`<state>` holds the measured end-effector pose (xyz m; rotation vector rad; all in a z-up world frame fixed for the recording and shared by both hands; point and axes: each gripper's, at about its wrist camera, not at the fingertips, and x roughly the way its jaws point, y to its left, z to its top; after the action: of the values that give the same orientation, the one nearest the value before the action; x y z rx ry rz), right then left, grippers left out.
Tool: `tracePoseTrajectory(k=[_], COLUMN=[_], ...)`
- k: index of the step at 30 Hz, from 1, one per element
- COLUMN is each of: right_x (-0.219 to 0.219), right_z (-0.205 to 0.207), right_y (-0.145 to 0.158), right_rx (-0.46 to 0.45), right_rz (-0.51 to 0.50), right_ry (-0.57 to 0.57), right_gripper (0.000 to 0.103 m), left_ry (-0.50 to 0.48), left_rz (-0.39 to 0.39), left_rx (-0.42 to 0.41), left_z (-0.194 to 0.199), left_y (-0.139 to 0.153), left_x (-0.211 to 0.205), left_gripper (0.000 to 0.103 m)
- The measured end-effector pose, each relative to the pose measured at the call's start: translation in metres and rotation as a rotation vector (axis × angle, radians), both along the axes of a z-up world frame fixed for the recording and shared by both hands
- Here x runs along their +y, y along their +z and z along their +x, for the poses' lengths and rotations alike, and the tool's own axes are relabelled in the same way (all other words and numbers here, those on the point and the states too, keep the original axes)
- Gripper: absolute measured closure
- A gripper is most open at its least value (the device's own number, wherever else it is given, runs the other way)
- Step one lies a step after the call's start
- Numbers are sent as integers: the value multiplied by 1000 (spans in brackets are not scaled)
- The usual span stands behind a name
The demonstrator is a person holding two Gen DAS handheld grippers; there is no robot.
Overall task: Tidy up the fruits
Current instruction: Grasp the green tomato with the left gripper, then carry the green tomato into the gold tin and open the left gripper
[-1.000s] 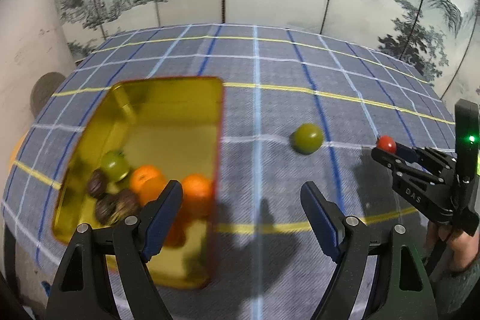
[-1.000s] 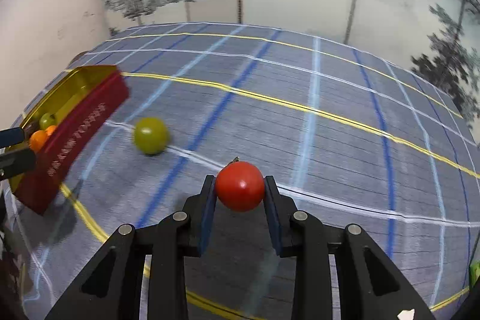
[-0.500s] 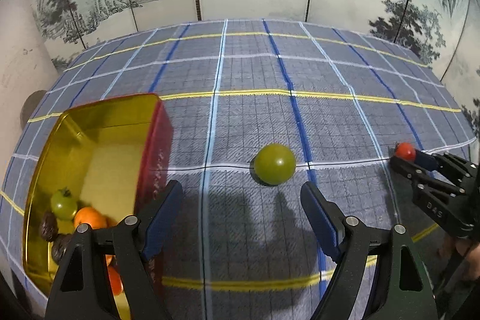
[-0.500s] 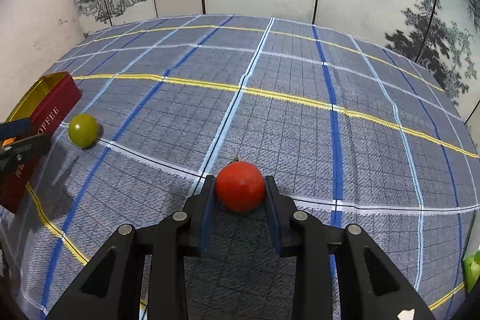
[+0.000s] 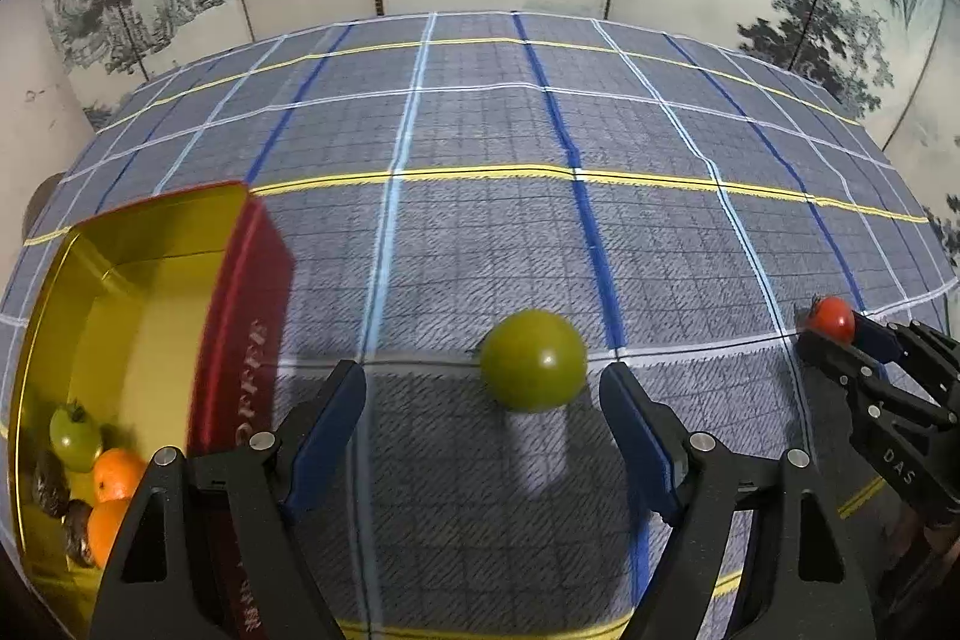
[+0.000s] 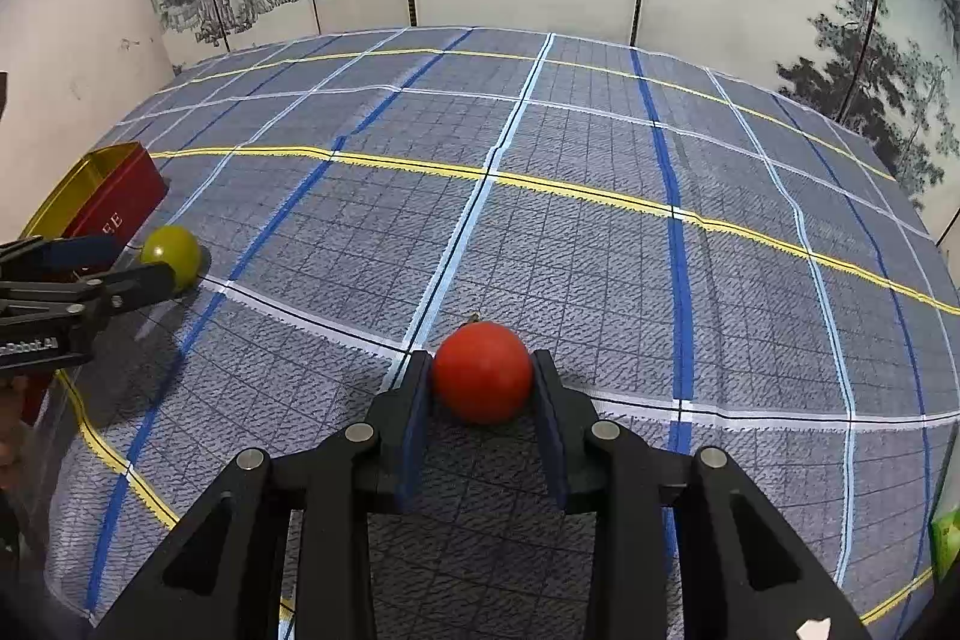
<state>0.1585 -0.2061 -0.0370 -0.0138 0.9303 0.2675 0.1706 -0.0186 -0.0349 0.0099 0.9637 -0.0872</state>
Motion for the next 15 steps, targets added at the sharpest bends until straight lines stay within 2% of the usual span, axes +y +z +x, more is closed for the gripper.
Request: tracePoseTrajectory(k=[4, 6, 8, 10, 11, 15], right_x=[0, 0, 0, 0, 0, 0], right_z=[0, 0, 0, 0, 0, 0], right_y=[0, 0, 0, 0, 0, 0], right_rx=[0, 0, 1, 1, 1, 1], right_rz=[-1, 1, 2, 2, 1, 1], right_ry=[0, 0, 0, 0, 0, 0], right_gripper=[71, 71, 71, 71, 71, 71], left_ry=[-9, 0, 5, 5, -3, -4], left_rz=[3, 17, -1, -2, -4, -11], left_rx=[1, 24, 49, 42, 42, 48], left_z=[9, 13, 15, 12, 10, 0], left_y=[-3, -7, -10, -9, -9, -8], left_x=[-6, -8, -7, -7, -8, -8], left_gripper=[30, 46, 55, 59, 64, 65])
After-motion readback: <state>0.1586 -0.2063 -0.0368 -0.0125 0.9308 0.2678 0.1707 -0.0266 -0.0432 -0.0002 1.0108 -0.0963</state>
